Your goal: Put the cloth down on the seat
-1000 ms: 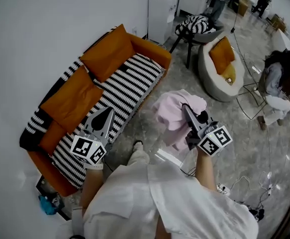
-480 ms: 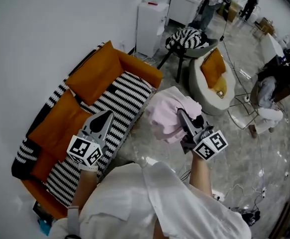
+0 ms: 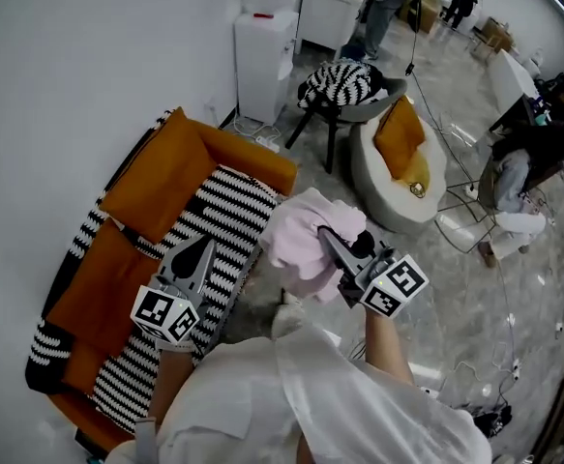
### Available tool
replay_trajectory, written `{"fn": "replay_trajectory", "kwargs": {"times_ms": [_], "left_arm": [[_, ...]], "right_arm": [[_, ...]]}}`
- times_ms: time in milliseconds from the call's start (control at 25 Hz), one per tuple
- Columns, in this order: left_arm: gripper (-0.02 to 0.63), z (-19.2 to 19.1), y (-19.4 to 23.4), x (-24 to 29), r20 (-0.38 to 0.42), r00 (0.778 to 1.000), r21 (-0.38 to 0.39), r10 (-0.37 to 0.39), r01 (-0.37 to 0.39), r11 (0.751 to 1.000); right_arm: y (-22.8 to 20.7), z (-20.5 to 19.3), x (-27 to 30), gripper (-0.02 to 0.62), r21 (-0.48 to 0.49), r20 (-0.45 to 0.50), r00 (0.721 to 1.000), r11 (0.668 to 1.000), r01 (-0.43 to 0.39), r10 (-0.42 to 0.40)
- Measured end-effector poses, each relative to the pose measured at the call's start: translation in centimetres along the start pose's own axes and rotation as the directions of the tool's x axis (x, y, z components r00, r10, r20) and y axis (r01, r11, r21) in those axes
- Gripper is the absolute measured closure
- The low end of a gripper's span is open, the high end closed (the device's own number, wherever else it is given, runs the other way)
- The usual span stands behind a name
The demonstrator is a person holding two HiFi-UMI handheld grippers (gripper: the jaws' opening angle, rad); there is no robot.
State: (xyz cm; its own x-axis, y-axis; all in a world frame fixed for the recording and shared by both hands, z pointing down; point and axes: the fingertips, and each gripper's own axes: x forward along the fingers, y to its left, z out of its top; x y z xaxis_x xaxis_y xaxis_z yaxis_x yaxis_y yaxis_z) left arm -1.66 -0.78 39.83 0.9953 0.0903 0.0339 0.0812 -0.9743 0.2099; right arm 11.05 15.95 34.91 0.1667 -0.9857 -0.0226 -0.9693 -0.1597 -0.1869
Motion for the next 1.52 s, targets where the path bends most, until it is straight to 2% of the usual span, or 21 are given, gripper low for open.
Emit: {"fn": "replay_trajectory", "kwargs": {"times_ms": [120, 280, 480, 560, 720, 880, 1120, 1360, 1520], "left_arm": [[0.58, 0.6, 1.4, 3.3, -0.006, 1.0, 0.006, 0.025, -0.025, 1.0], [0.58, 2.4, 3.5, 7.3, 0.011, 0.995, 0.029, 0.095, -0.095, 0.995], [0.58, 2.3, 4.8, 10.3, 0.022, 0.983, 0.038, 0.185, -0.185, 0.982], [0.58, 2.5, 5.4, 11.1, 0.029, 0.974, 0.037, 0.223, -0.224, 0.974], [0.58, 2.8, 8.2, 11.1, 0.022, 0.955, 0.033, 0.297, -0.298, 0.954], [0.58, 2.6, 12.9, 10.8, 0.035, 0.931, 0.012, 0.364, -0.364, 0.931], [0.58, 3.2, 19.9, 11.3, 0.061, 0.898, -0.023, 0.436, -0.435, 0.9], [0.58, 3.5, 24.9, 12.1, 0.033, 0.904, -0.02, 0.427, -0.426, 0.904], [0.58, 3.3, 27.3, 13.1, 0.025, 0.893, -0.038, 0.45, -0.449, 0.893]], "right_arm": [[-2.6, -0.4, 2.3, 0.466, 0.028, -0.024, 0.998, 0.998, -0.057, 0.057], [-5.4, -0.3, 5.9, 0.466, 0.047, -0.054, 0.984, 0.985, -0.166, 0.169], [-7.6, -0.7, 9.6, 0.466, 0.046, -0.1, 0.935, 0.94, -0.337, 0.34], [-8.9, -0.8, 11.3, 0.466, 0.045, -0.118, 0.916, 0.923, -0.381, 0.384], [-10.7, -1.4, 16.1, 0.465, 0.058, -0.145, 0.892, 0.904, -0.424, 0.427], [-11.1, -2.3, 21.5, 0.465, 0.067, -0.167, 0.864, 0.88, -0.471, 0.475], [-9.8, -4.5, 29.0, 0.465, 0.123, -0.221, 0.792, 0.822, -0.557, 0.57], [-8.4, -7.3, 36.2, 0.463, 0.186, -0.263, 0.731, 0.777, -0.601, 0.629], [-9.9, -10.3, 39.4, 0.462, 0.229, -0.327, 0.694, 0.766, -0.6, 0.641]]}}
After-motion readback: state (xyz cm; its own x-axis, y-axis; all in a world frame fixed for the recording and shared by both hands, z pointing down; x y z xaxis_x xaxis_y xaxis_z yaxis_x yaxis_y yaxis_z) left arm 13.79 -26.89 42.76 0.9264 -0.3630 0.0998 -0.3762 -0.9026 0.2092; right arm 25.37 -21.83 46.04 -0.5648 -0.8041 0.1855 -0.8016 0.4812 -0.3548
